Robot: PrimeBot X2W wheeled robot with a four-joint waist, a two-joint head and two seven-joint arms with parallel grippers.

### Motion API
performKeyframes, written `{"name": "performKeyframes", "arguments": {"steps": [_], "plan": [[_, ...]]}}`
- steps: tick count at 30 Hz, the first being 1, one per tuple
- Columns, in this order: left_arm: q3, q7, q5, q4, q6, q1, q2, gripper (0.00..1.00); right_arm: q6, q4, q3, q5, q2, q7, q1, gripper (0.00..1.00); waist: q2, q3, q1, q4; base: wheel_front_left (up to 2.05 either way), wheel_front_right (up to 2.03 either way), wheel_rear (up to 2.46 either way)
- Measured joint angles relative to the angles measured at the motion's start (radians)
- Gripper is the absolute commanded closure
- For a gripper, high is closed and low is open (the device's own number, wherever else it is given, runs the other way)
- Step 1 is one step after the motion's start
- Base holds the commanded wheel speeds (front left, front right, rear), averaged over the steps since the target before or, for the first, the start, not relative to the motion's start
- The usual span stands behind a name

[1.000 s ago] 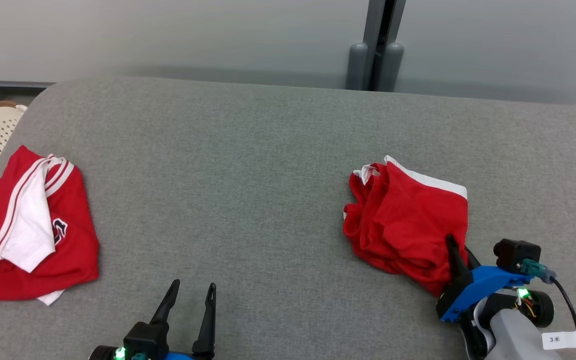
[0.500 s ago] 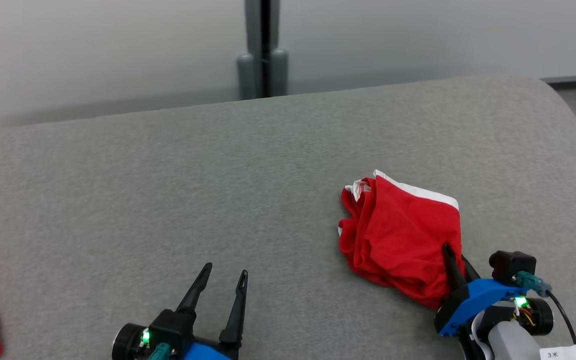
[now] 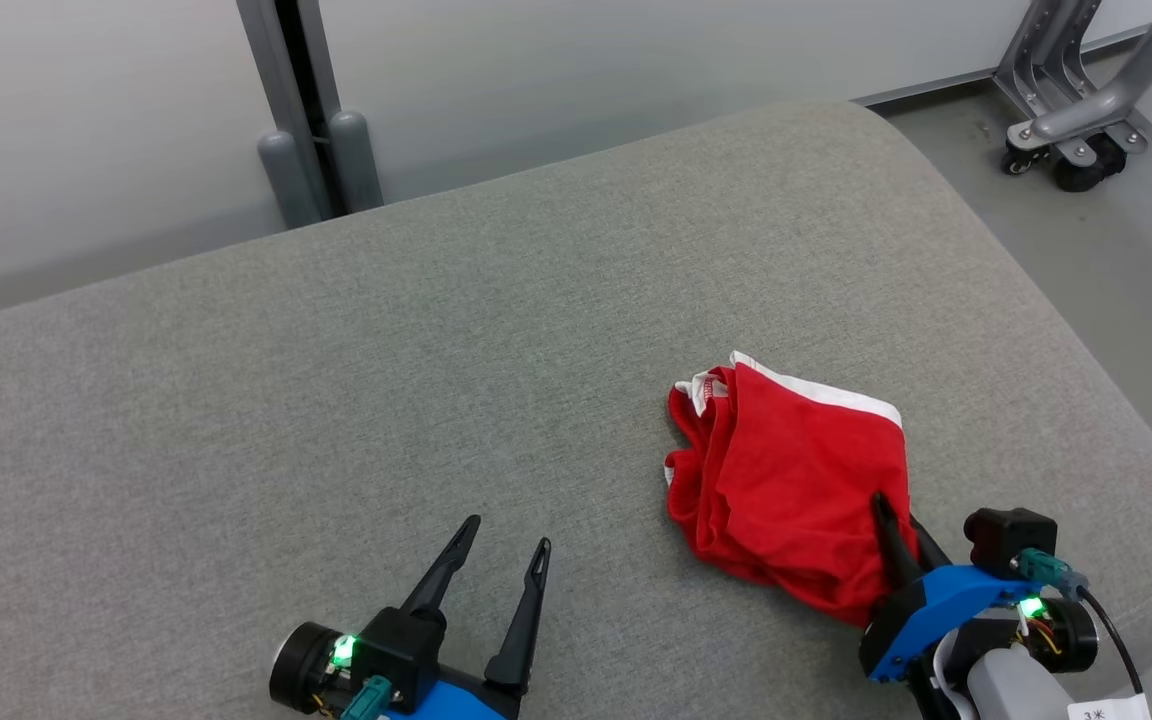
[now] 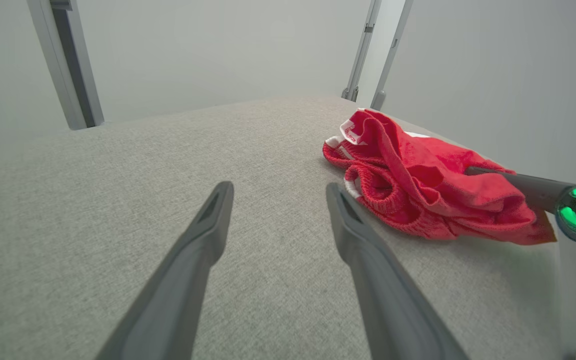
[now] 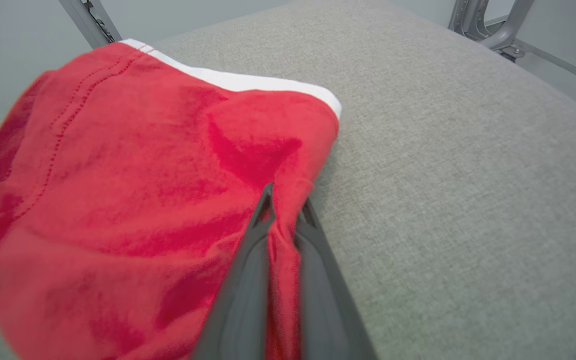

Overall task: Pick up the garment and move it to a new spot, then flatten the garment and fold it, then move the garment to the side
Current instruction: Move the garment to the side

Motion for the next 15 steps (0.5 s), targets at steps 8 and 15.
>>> {"name": "performKeyframes", "arguments": {"steps": [8, 15], "plan": [[-0.013, 0.0, 0.033, 0.028, -0.002, -0.007, 0.012, 0.0, 0.0, 0.029, -0.044, -0.137, -0.036, 0.0, -0.066, 1.0, 0.0, 0.039, 0.0, 0.037, 0.0, 0.0, 0.0], [-0.017, 0.0, 0.032, 0.028, -0.006, -0.026, 0.054, 0.0, 0.0, 0.079, -0.132, -0.228, -0.159, 0.0, -0.212, 1.0, 0.0001, 0.104, 0.0, 0.09, 0.0, 0.0, 0.0]]}}
